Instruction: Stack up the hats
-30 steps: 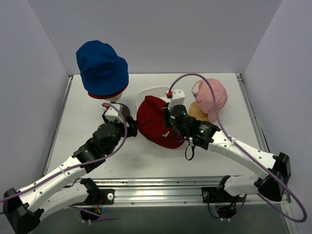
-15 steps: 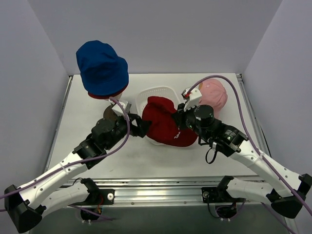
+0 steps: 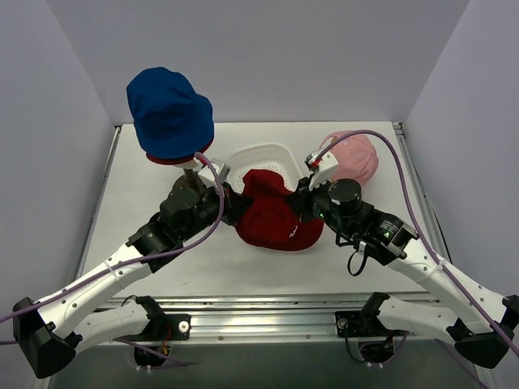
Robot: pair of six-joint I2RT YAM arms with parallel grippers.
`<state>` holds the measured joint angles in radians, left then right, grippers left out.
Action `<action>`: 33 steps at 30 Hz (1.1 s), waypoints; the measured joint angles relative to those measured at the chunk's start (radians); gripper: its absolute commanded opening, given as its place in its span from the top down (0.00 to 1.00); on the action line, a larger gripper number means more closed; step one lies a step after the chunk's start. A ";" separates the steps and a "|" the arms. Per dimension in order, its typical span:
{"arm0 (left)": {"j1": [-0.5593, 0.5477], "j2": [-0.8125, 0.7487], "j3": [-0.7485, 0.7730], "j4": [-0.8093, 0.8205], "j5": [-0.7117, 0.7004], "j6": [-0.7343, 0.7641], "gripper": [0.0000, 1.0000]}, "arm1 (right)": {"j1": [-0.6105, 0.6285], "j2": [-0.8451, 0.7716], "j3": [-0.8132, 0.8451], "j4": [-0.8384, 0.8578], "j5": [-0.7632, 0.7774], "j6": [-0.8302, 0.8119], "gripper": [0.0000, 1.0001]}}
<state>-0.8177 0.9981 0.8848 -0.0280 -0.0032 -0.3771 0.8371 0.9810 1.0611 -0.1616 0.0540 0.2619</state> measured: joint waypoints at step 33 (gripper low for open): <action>-0.032 0.164 0.068 0.040 -0.159 -0.213 0.98 | 0.152 -0.081 -0.448 0.340 0.381 0.528 0.57</action>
<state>-0.8497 1.1622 0.9527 0.0120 -0.1619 -0.5903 0.9890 0.8997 0.6132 0.1787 0.4351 0.7895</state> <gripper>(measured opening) 0.063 0.440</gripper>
